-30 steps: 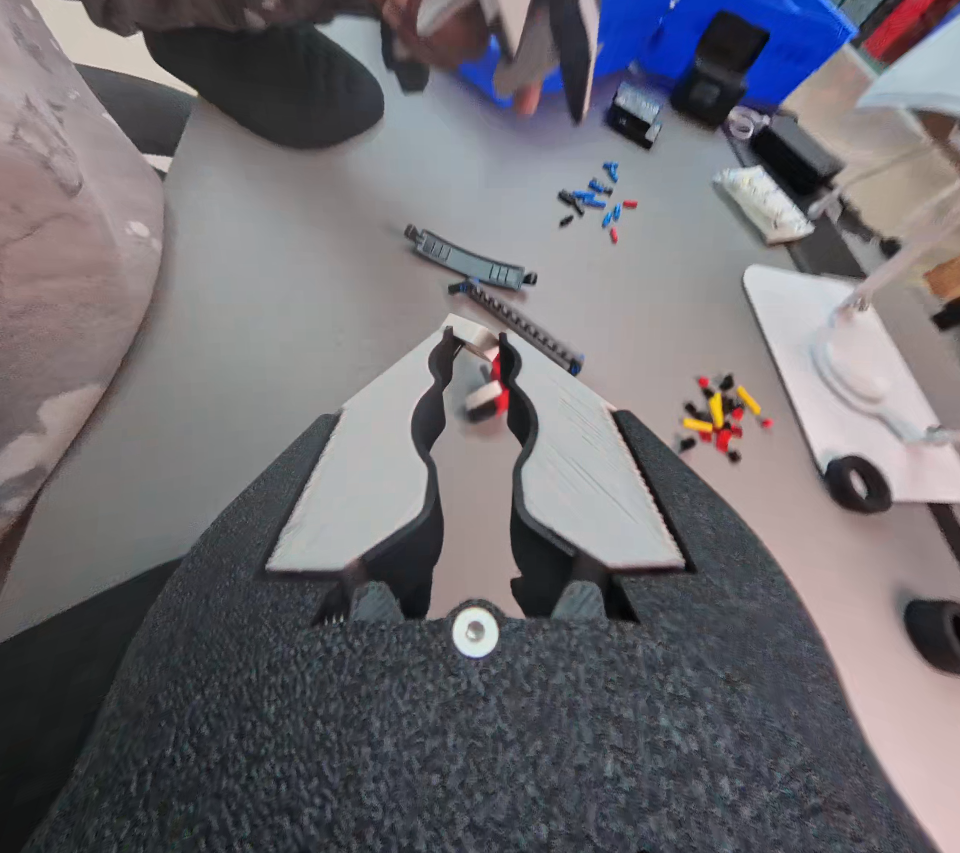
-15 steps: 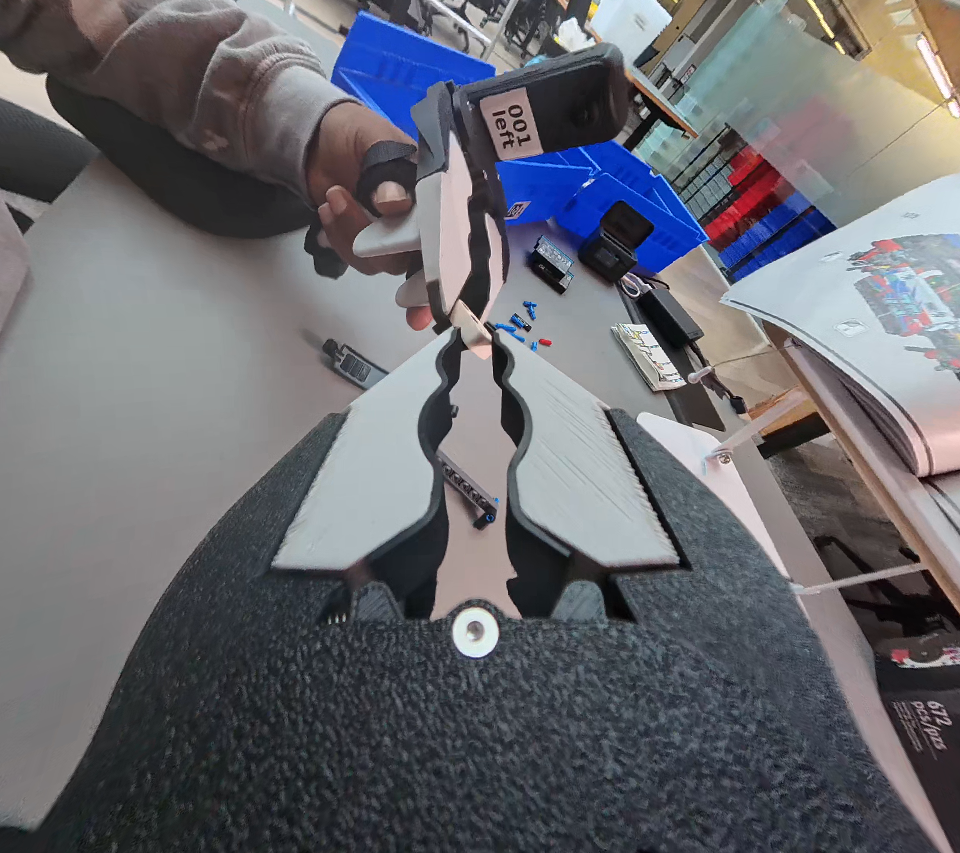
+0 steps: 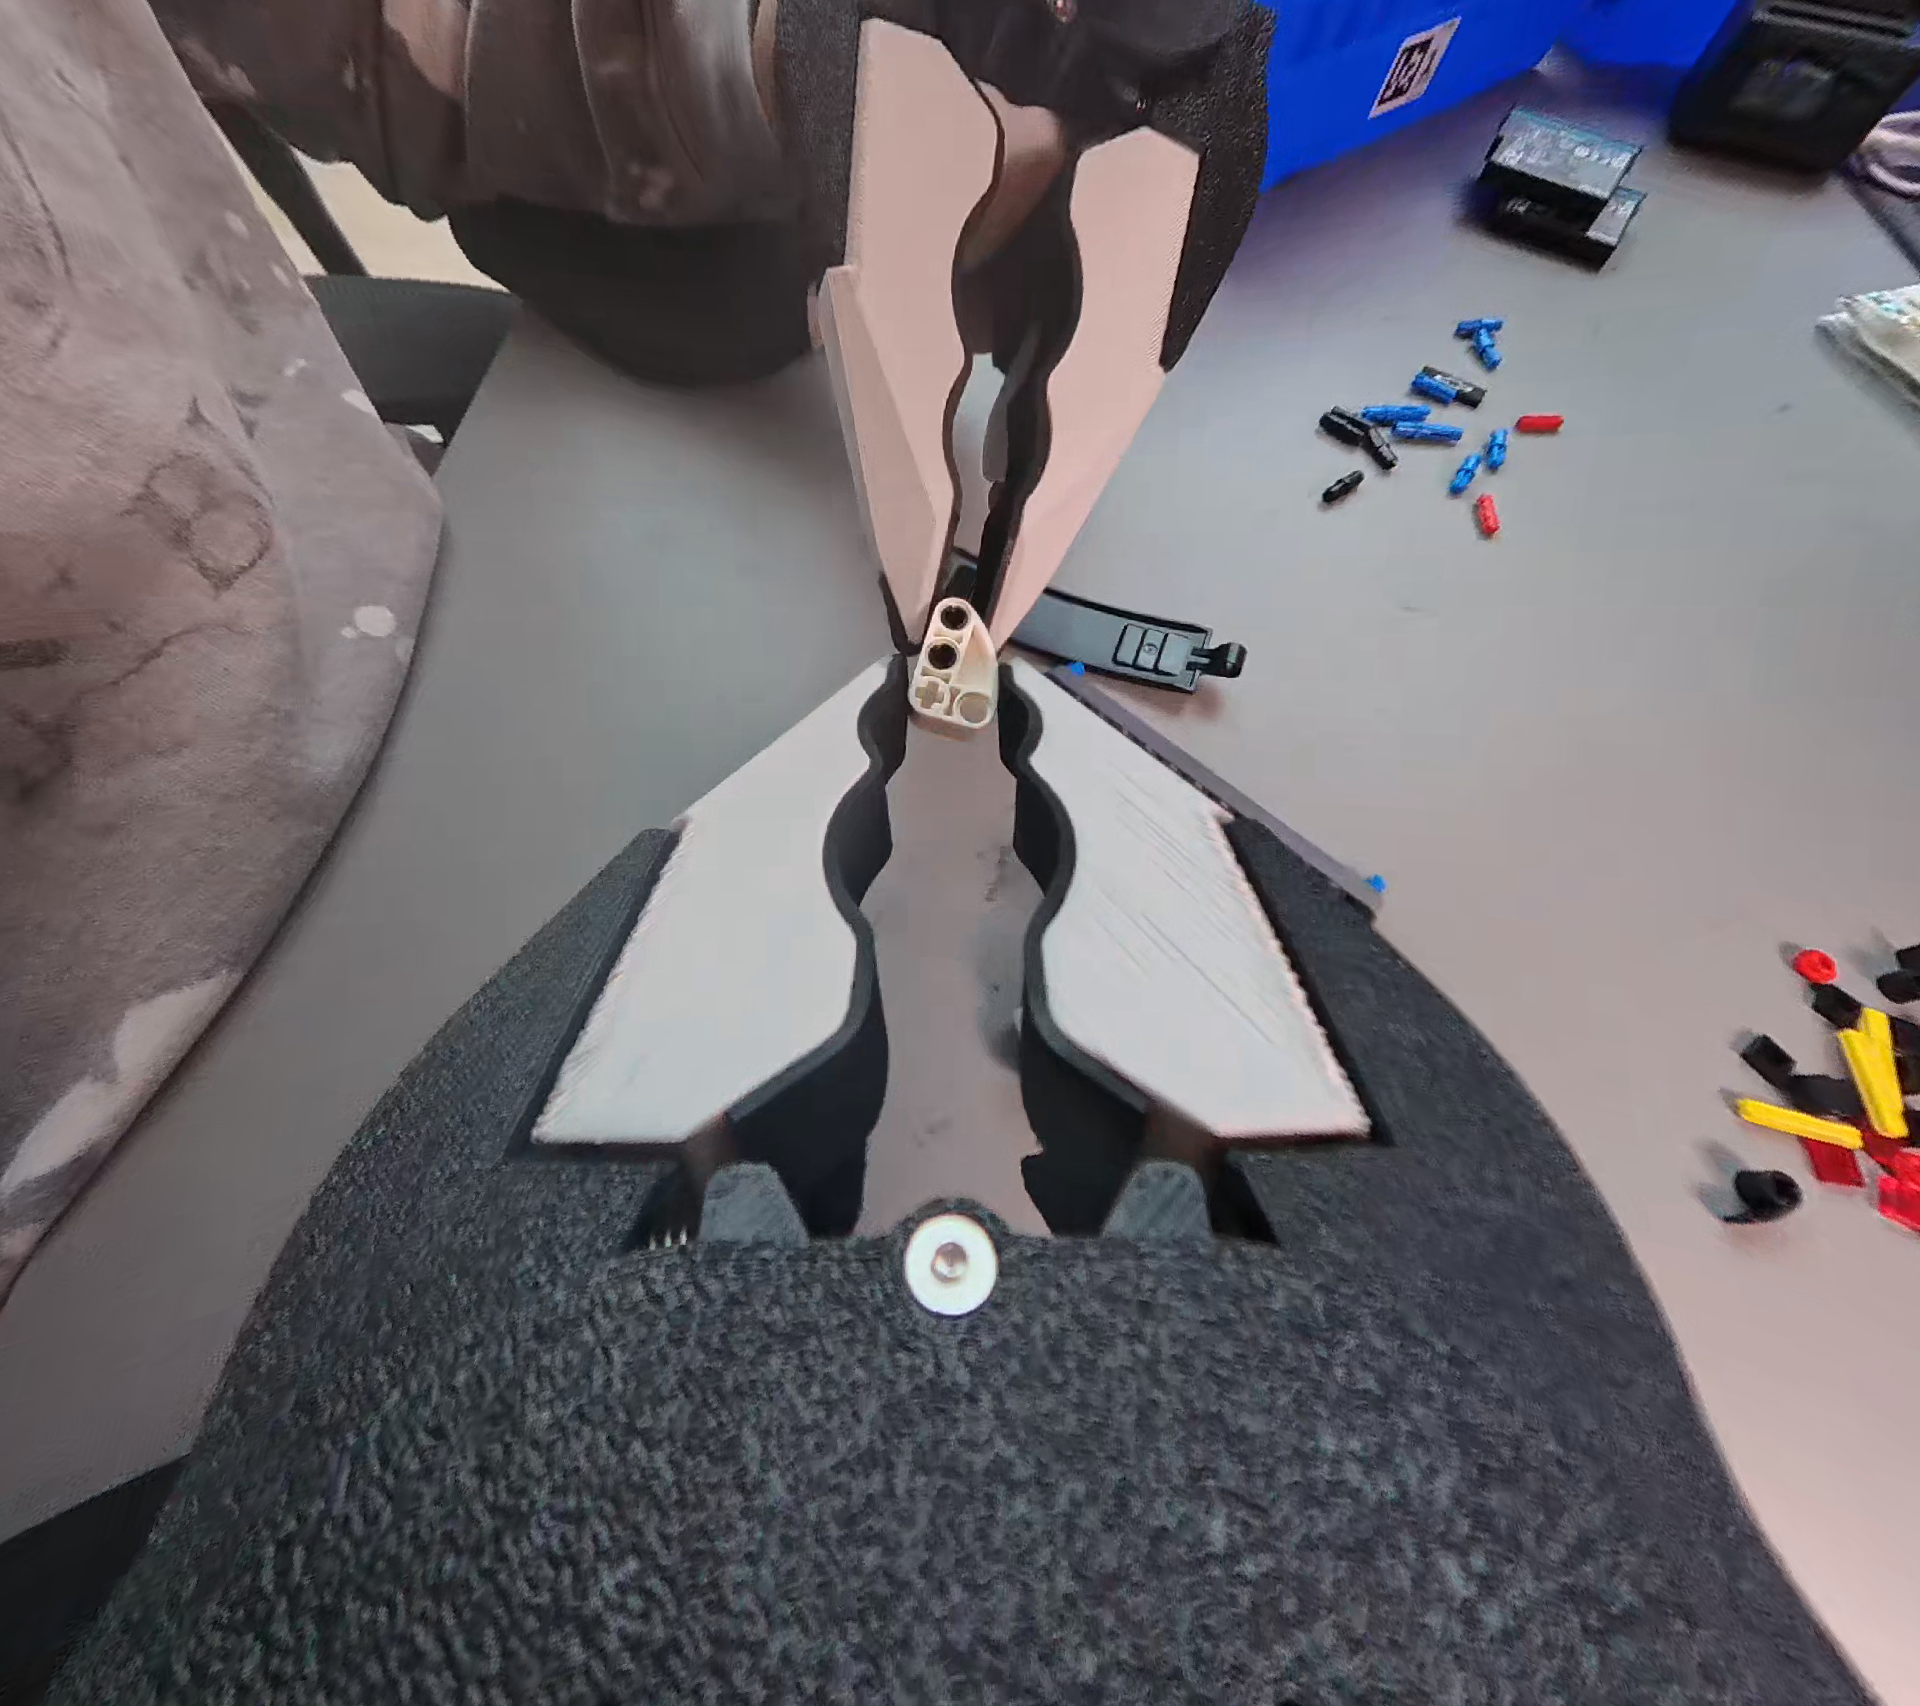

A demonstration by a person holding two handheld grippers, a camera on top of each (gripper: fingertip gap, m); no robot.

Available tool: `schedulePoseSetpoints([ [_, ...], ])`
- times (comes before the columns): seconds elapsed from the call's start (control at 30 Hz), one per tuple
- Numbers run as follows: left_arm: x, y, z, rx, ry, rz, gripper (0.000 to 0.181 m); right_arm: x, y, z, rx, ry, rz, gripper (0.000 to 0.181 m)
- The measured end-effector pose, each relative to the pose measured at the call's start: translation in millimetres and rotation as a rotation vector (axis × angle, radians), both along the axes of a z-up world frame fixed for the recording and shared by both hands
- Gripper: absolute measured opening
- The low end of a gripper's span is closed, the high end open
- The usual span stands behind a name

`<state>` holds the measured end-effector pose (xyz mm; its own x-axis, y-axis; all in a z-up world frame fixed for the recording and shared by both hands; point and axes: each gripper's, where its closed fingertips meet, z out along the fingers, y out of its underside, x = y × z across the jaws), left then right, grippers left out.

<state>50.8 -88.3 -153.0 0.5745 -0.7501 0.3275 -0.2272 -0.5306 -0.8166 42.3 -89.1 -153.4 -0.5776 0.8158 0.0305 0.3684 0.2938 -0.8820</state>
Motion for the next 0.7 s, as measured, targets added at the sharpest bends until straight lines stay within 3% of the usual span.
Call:
schedulePoseSetpoints([
  [0.2, -13.1, 11.5, 36.3, 0.080, -0.226, 0.089, 0.003, -11.1, 11.4, 39.9, -0.360, 0.158, -0.070, 0.016],
  [0.27, -14.7, 13.2, 43.6, 0.077, -0.291, 0.108, 0.005, -13.7, 12.6, 45.8, -0.400, 0.195, -0.085, 0.016],
  [0.5, -14.8, 12.2, 47.5, 0.039, -0.355, 0.116, 0.002, -14.8, 10.2, 50.4, -0.426, 0.236, -0.092, 0.016],
  [0.7, -17.2, 11.8, 40.1, -0.045, -0.370, 0.120, 0.001, -20.7, 12.4, 53.2, -0.584, 0.220, -0.137, 0.015],
])
